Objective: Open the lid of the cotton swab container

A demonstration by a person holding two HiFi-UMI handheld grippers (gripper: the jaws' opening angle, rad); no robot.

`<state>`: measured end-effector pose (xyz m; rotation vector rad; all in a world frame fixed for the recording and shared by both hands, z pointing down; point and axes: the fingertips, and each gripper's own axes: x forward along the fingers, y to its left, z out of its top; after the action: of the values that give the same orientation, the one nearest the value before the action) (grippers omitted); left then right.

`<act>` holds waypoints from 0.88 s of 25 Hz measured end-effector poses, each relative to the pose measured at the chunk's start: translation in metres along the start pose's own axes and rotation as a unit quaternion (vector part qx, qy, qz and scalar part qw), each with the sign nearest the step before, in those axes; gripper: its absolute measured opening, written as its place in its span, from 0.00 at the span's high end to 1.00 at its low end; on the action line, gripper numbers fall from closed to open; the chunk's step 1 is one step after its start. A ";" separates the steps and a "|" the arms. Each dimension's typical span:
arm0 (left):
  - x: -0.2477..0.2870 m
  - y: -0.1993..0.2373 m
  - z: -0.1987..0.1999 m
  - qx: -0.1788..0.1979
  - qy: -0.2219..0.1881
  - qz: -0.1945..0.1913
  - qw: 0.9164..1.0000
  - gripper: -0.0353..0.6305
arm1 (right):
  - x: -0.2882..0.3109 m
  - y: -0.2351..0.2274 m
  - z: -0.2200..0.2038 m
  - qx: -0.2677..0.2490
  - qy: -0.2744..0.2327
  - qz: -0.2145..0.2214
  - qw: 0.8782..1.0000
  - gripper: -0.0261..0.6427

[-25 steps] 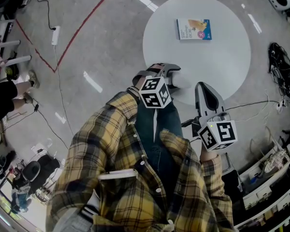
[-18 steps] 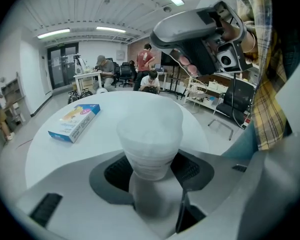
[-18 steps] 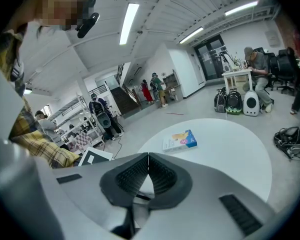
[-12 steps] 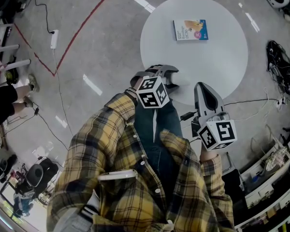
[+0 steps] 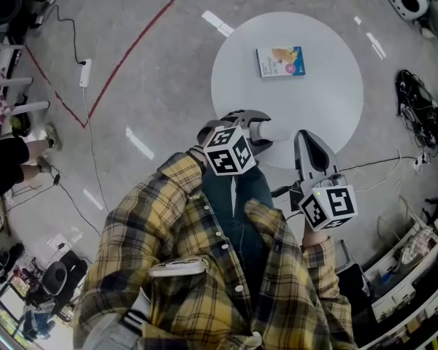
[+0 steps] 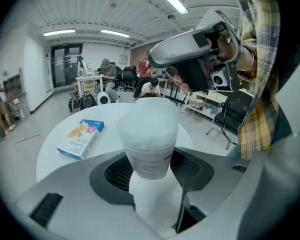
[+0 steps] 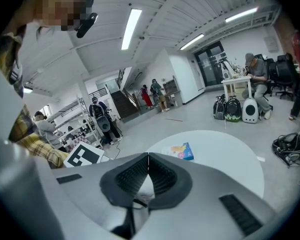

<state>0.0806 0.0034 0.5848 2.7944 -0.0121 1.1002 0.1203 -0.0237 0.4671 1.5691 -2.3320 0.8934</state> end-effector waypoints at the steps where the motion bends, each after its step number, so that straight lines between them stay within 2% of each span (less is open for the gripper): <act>1: -0.004 0.001 0.004 0.001 0.000 0.001 1.000 0.59 | -0.002 0.000 0.005 -0.002 -0.004 -0.001 1.000 0.94; 7: -0.034 0.010 0.037 0.026 -0.001 0.013 1.000 0.59 | -0.012 0.005 0.034 -0.013 -0.029 -0.003 0.999 0.94; 13: -0.063 0.024 0.076 0.033 -0.015 0.026 0.999 0.59 | -0.019 0.012 0.068 -0.032 -0.058 0.000 0.998 0.94; 17: -0.078 0.017 0.092 0.035 -0.013 0.022 0.999 0.59 | -0.028 0.020 0.083 -0.041 -0.065 0.003 0.997 0.94; 22: -0.097 0.005 0.111 0.056 -0.013 0.021 0.998 0.59 | -0.042 0.031 0.099 -0.056 -0.080 0.013 0.995 0.94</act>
<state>0.0840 -0.0204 0.4391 2.9209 -0.0134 1.1055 0.1272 -0.0406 0.3563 1.6238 -2.4679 0.6514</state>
